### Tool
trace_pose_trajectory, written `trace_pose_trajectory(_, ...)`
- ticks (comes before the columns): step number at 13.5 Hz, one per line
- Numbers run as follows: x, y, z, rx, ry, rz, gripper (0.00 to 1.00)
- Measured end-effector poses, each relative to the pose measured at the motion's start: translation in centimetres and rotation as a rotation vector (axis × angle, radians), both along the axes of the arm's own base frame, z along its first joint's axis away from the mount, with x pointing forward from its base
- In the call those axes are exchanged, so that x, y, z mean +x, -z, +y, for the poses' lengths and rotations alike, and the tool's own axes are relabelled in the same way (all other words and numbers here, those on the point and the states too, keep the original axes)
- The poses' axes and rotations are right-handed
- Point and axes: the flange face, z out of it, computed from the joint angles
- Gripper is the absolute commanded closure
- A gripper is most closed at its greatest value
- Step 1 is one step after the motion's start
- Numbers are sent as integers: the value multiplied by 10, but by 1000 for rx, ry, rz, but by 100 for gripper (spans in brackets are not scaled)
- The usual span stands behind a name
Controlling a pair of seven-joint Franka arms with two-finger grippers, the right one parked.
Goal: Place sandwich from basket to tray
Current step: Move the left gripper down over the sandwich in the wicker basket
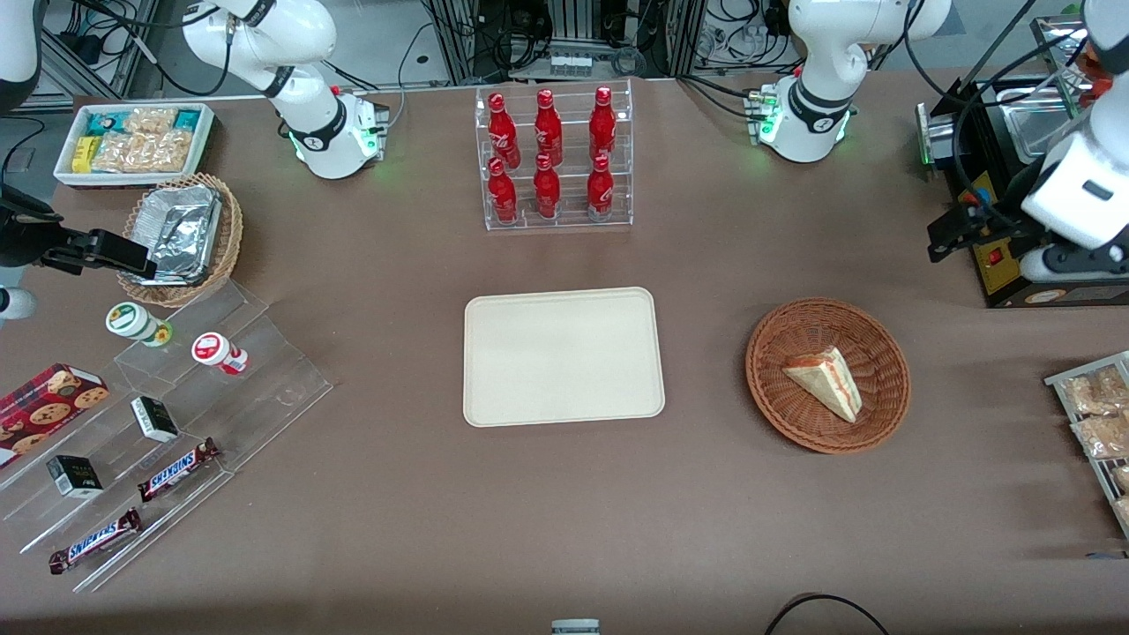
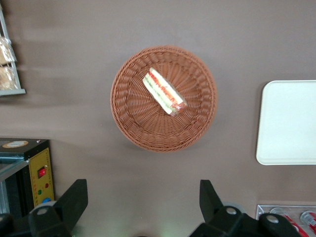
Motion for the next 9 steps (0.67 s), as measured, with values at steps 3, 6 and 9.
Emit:
trace_pose_trajectory(3,14,67,4,7,-92,3,0)
trace_pose_trajectory(6,16,131,2,11,-230,-32,0)
trace_pose_trajectory(9,11,183,0,-1,-392,-107,0)
